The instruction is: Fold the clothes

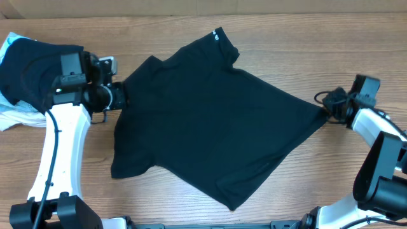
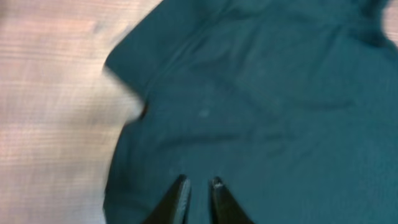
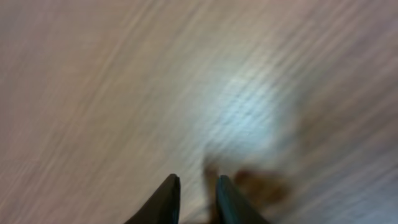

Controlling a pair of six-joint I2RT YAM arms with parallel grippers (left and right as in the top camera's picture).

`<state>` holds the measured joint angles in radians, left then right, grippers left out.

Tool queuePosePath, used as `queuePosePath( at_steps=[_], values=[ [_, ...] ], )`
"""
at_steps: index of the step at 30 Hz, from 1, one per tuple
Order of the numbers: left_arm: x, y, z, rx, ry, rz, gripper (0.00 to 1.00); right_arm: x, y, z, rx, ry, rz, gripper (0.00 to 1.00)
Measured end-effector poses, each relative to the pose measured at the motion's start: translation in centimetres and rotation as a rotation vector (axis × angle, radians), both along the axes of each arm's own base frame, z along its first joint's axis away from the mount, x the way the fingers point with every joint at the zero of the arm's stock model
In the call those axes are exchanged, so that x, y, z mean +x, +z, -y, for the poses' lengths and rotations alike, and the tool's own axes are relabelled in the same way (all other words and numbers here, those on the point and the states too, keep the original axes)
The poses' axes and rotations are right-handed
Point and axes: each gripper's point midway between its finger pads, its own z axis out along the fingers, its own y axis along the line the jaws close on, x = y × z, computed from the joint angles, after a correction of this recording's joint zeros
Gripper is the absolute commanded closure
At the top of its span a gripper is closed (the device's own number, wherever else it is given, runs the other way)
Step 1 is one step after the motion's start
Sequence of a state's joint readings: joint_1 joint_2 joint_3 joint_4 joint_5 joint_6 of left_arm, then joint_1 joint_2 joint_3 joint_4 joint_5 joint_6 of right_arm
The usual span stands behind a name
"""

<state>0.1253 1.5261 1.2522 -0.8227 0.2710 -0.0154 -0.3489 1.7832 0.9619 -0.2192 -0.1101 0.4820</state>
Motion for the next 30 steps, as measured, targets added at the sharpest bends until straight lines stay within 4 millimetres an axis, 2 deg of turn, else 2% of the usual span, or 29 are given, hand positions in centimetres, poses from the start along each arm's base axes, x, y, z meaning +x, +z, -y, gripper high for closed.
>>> queuePosePath(
  at_steps=[2,5,7,9,12,14,17,20,23,27,30],
  values=[
    [1.3,0.7,1.2,0.015,-0.059,0.07,0.96,0.8,1.7,-1.0,0.044,0.05,0.031,0.72],
    [3.8,2.3,3.3,0.045,-0.153,0.217,0.96,1.6,5.8,-3.0,0.117,0.134,0.111,0.72],
    [4.9,2.7,4.8,0.06,-0.214,0.281,0.96,1.6,8.7,-4.3,0.156,0.188,0.171,0.73],
    [6.2,2.1,6.7,0.076,-0.286,0.325,0.96,0.6,12.6,-6.4,0.21,0.258,0.237,0.77],
    [8.4,-1.4,9.2,0.09,-0.377,0.337,0.96,-2.1,14.6,-8.9,0.279,0.313,0.206,0.76],
    [9.5,-5.0,10.4,0.091,-0.415,0.312,0.96,-3.9,14.6,-10.6,0.31,0.357,0.153,0.76],
    [10.4,-9.9,10.7,0.087,-0.425,0.263,0.96,-6.8,13.1,-13.4,0.354,0.429,0.019,0.76],
    [10.6,-13.3,10.6,0.083,-0.421,0.225,0.96,-9.5,11.3,-16.1,0.358,0.508,-0.131,0.76],
    [10.8,-15.1,10.0,0.093,-0.403,0.206,0.96,-11.6,9.7,-18.7,0.32,0.604,-0.258,0.76],
    [11.4,-15.4,8.4,0.117,-0.325,0.192,0.96,-13.1,7.7,-22.4,0.252,0.761,-0.362,0.73],
    [11.9,-15.5,6.4,0.104,-0.239,0.168,0.96,-14.3,6.0,-24.6,0.228,0.846,-0.426,0.73]
  ],
)
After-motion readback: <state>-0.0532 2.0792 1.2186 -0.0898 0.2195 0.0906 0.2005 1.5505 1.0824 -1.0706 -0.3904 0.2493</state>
